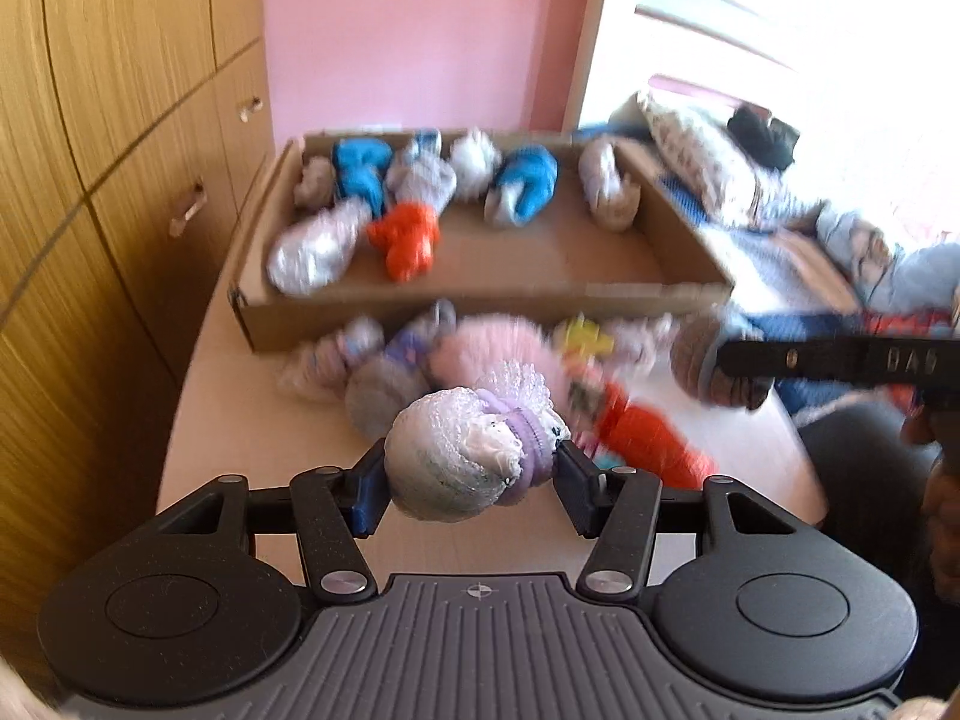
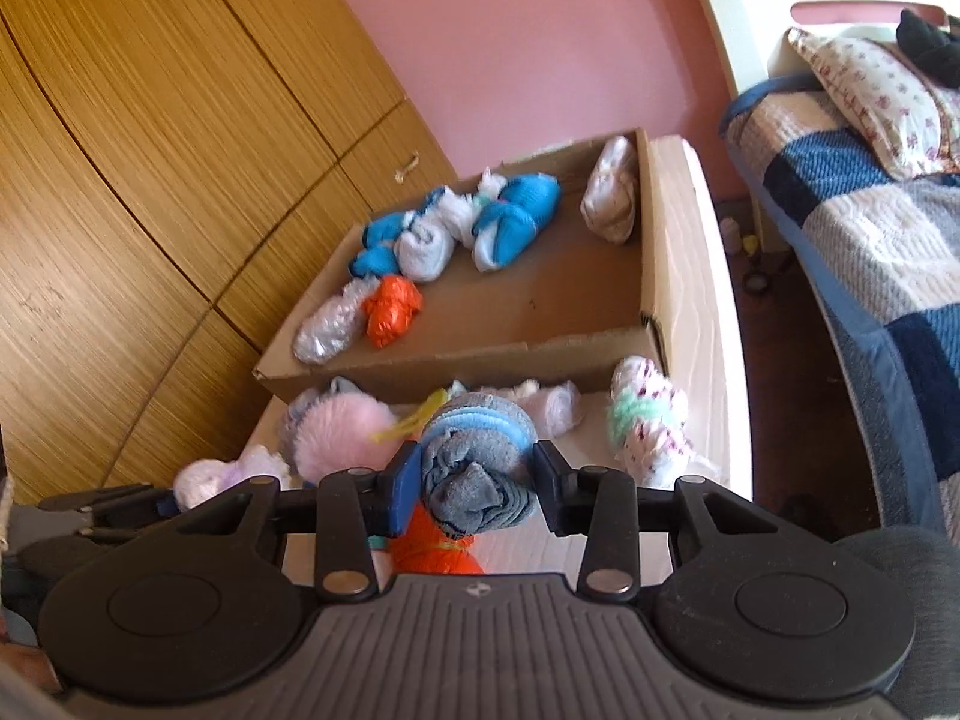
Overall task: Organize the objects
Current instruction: 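Lower both bundles into the box and open both grippers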
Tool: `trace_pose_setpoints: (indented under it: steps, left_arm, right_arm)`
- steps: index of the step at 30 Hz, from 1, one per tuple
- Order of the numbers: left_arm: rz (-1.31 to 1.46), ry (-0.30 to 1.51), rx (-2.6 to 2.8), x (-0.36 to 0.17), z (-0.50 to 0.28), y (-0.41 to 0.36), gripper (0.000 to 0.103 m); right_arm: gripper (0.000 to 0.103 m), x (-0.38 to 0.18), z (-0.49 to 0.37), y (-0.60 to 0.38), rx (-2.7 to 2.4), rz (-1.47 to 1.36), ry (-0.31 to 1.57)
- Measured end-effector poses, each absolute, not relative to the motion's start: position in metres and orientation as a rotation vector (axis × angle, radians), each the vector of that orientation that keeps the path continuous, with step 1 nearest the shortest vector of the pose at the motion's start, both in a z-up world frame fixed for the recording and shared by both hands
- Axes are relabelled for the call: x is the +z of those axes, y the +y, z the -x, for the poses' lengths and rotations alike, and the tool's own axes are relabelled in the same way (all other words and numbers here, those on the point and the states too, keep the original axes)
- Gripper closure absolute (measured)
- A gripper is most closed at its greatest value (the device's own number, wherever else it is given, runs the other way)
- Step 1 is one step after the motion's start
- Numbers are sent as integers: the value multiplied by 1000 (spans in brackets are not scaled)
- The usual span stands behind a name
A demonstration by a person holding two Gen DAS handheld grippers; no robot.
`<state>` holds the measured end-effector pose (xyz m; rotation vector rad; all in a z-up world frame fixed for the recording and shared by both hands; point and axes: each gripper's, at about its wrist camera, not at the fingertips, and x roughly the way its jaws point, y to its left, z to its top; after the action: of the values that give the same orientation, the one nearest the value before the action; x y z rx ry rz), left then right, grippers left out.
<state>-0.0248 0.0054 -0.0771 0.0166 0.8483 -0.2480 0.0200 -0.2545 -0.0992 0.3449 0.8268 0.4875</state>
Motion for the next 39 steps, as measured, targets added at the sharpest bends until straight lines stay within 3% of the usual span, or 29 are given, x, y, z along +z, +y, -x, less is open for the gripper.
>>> trace_pose_setpoints:
  steps: [12,21,32,39]
  left_arm:
    - [-27,752,-258,-20,-71,-16,40]
    - [-66,890,-275,-73,-156,-46,40]
    - [-184,966,-286,-122,-184,-48,40]
    - [-196,976,-250,-127,-188,-45,28]
  right_arm:
    - [66,-30,-70,-260,519,-318,682]
    - [66,-62,-141,-233,516,-215,786]
    - [66,-109,-186,-208,508,-152,913]
    - [66,-110,-186,-196,517,-95,912]
